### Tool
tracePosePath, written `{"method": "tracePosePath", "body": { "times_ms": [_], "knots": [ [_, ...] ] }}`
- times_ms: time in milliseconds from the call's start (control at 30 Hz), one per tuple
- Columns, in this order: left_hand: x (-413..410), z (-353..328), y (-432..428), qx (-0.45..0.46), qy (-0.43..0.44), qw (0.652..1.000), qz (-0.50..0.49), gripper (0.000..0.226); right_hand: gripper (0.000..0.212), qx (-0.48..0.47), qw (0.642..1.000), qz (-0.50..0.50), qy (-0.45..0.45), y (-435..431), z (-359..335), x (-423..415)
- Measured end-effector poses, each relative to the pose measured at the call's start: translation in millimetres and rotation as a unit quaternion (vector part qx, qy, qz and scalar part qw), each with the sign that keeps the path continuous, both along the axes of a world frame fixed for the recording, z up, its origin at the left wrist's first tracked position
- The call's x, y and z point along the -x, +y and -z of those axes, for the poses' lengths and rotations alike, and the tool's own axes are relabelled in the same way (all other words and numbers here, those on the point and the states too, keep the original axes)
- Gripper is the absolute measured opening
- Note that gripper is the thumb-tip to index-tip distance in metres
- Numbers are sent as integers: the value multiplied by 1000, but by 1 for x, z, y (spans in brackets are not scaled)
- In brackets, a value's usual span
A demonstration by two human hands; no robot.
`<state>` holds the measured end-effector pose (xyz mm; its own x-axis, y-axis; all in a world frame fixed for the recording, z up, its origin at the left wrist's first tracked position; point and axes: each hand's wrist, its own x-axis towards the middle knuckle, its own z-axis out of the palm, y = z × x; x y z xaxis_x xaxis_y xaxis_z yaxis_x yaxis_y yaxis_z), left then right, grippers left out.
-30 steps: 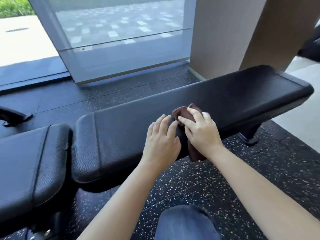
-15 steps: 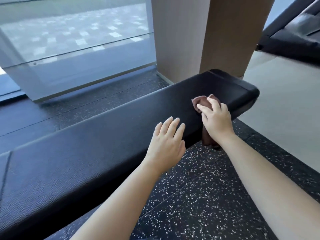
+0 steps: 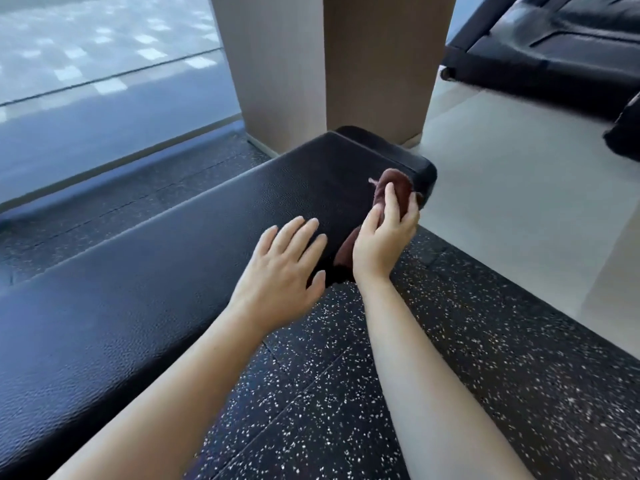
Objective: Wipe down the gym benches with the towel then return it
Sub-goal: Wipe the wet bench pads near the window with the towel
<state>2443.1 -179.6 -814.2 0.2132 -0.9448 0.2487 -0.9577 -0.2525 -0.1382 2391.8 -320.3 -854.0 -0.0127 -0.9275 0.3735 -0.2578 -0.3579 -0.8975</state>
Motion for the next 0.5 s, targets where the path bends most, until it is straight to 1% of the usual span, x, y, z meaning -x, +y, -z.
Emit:
{"method": "tracePosePath", "body": {
  "times_ms": [67,133,233,300,333,400,500],
  "knots": [
    [-1,1,-1,8,11,1000,-4,54,35,-18,997,38,-57,-12,-1,-3],
    [-2,2,-2,12,18,1000,-5,54,37,-70,992,68,-79,-35,-2,-3],
    [-3,4,-2,11,25,1000,-3,53,42,-177,979,65,-71,-79,2,6],
    [-4,5,-4,13,24,1000,1,52,43,-213,970,48,-103,-96,6,12],
    [-4,6,-4,14,29,999,-1,52,44,-218,967,39,-122,-93,8,12],
    [-4,6,-5,11,32,999,-6,52,45,-199,968,30,-148,-67,14,5],
    [-4,6,-6,1,34,999,-1,52,45,-167,971,37,-164,-19,23,-6]
  ]
}}
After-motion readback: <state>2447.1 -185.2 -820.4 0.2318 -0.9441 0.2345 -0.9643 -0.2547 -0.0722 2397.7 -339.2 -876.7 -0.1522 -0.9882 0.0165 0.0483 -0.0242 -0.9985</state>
